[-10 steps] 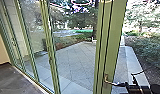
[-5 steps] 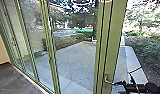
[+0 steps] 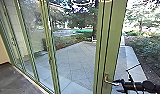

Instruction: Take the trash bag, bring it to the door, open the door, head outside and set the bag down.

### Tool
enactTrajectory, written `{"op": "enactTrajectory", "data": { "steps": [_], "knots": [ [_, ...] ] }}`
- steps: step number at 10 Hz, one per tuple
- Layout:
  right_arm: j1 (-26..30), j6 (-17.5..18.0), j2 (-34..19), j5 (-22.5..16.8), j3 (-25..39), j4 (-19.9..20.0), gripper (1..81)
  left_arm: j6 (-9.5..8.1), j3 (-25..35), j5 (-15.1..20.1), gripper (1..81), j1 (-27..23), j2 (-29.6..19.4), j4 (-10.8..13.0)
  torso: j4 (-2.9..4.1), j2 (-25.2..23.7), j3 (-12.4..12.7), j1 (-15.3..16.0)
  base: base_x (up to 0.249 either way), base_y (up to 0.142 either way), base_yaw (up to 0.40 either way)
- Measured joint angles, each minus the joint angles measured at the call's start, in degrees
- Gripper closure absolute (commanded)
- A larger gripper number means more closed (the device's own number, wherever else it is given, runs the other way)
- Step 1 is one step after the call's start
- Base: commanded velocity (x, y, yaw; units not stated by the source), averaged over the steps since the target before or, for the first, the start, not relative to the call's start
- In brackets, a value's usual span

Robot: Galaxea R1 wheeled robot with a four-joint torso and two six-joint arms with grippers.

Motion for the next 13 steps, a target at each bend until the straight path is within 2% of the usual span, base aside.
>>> {"op": "enactTrajectory", "data": {
  "steps": [3, 6, 8, 13],
  "knots": [
    [-1.51, 2.65, 3.02, 0.16, -3.52, 0.13, 1.0, 0.00, -0.06, 0.00, 81.1, 0.00, 0.05, 0.00, 0.00, 0.02, 0.00, 0.02, 0.000, 0.000, 0.000],
    [-3.83, 8.11, 5.14, 0.96, -7.36, 0.16, 1.0, 0.00, -0.44, 0.00, 81.1, 0.01, 0.05, 0.00, 0.00, 0.02, 0.00, 0.02, 0.000, 0.000, 0.000],
    [-3.97, 8.83, 6.12, 3.11, -7.69, 0.13, 1.0, 0.00, -0.96, 0.04, 81.1, 0.01, 0.07, 0.00, 0.00, 0.02, -0.02, 0.02, 0.000, 0.000, 0.000],
    [-1.96, 8.98, 4.51, 3.67, -5.77, 0.00, 1.0, 0.02, -2.34, 0.00, 81.1, 0.01, 1.15, 0.00, 0.00, 0.02, -0.02, 0.02, 0.000, 0.000, 0.000]
  ]
}}
